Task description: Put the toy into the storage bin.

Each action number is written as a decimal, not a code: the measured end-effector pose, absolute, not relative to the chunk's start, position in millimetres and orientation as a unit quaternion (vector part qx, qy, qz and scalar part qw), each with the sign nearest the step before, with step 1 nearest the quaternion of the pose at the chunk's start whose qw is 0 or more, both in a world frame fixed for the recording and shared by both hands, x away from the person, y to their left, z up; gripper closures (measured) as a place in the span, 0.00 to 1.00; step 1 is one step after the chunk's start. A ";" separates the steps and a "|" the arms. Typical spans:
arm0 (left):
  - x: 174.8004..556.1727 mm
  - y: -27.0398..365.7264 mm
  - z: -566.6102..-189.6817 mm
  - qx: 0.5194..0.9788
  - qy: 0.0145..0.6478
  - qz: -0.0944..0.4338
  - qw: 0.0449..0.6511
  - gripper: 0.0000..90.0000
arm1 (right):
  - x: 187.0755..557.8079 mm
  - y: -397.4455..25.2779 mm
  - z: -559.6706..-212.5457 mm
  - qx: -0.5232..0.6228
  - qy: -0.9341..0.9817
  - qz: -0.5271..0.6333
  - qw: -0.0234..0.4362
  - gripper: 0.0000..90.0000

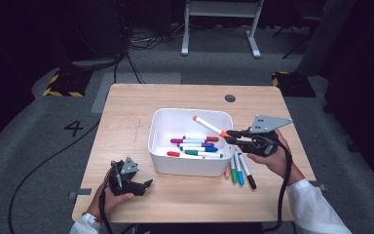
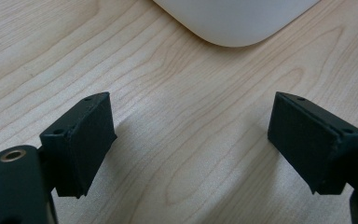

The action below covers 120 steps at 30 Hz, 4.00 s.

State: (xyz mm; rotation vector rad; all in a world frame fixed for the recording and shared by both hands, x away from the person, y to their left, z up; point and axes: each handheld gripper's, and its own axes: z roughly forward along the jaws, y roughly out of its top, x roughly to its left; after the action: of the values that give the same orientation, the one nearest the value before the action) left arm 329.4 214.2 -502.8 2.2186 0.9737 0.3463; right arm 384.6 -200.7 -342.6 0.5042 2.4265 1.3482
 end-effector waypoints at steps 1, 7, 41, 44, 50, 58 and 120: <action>329.4 214.2 -502.8 0.852 0.374 0.133 0.340 0.16 | 385.2 -195.8 -343.1 0.173 0.853 0.467 0.158 0.84; 329.5 214.2 -502.8 0.852 0.374 0.133 0.340 0.16 | 394.2 -164.9 -349.0 0.150 0.878 0.433 0.139 0.84; 329.4 214.2 -502.8 0.853 0.373 0.132 0.341 0.16 | 417.8 -142.3 -370.2 0.138 0.925 0.341 0.096 0.65; 329.3 214.2 -502.8 0.853 0.373 0.133 0.341 0.16 | 413.6 -152.9 -360.7 0.154 0.912 0.364 0.112 0.61; 329.3 214.2 -502.8 0.853 0.373 0.133 0.341 0.16 | 399.3 -183.3 -341.0 0.174 0.887 0.402 0.149 0.56; 329.3 214.2 -502.8 0.853 0.373 0.133 0.341 0.16 | 372.9 -228.8 -342.5 0.206 0.866 0.416 0.185 0.53; 329.1 214.1 -502.8 0.852 0.374 0.132 0.341 0.16 | 361.2 -326.8 -485.5 0.407 0.826 0.359 0.153 0.84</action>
State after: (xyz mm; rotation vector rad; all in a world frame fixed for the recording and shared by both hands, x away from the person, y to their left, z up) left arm 329.1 214.1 -502.8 2.2166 0.9741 0.3446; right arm 361.2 -326.8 -485.5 1.1679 2.3675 1.0298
